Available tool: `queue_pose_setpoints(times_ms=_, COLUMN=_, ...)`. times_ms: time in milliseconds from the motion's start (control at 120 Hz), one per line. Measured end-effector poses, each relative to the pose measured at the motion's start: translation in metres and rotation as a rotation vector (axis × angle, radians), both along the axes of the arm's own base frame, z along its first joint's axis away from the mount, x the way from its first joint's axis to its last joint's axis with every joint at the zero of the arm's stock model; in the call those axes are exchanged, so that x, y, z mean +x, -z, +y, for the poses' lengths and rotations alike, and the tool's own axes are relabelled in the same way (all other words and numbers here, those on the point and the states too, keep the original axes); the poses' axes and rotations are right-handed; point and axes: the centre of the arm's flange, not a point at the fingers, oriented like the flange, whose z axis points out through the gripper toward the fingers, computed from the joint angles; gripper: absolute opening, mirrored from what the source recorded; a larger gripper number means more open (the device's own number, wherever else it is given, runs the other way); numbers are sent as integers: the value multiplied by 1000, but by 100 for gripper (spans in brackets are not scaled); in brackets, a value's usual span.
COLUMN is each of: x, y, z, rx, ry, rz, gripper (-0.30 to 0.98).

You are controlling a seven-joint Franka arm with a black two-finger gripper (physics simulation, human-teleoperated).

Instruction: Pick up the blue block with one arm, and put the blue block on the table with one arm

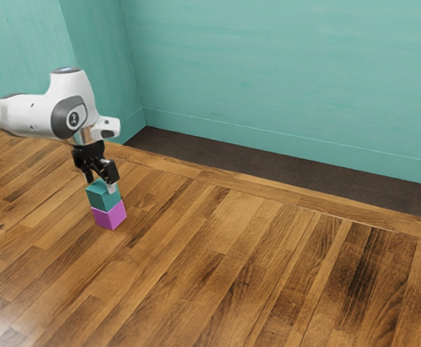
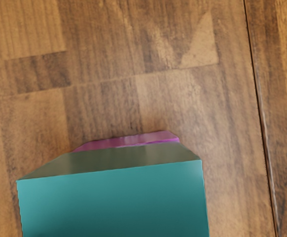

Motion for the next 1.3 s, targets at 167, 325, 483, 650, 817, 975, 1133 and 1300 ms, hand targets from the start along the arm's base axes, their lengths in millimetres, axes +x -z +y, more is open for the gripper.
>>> queue_pose_setpoints(times_ms=167, x=8, y=3, z=5, rx=2, ry=4, rz=-6, gripper=69)
queue_pose_setpoints(times_ms=325, x=13, y=7, z=10, rx=6, ry=7, rz=-6, gripper=69)
queue_pose_setpoints(times_ms=483, x=14, y=20, z=11, rx=-1, ry=9, rz=13, gripper=69)
queue_pose_setpoints(times_ms=650, x=13, y=36, z=14, rx=-12, ry=8, rz=33, gripper=69)
queue_pose_setpoints(times_ms=817, x=13, y=39, z=15, rx=-14, ry=7, rz=35, gripper=58)
queue_pose_setpoints(times_ms=975, x=13, y=38, z=14, rx=-14, ry=9, rz=34, gripper=47)
queue_pose_setpoints(times_ms=1133, x=14, y=35, z=13, rx=-11, ry=11, rz=28, gripper=44)
queue_pose_setpoints(times_ms=1300, x=14, y=32, z=13, rx=-8, ry=10, rz=25, gripper=41)
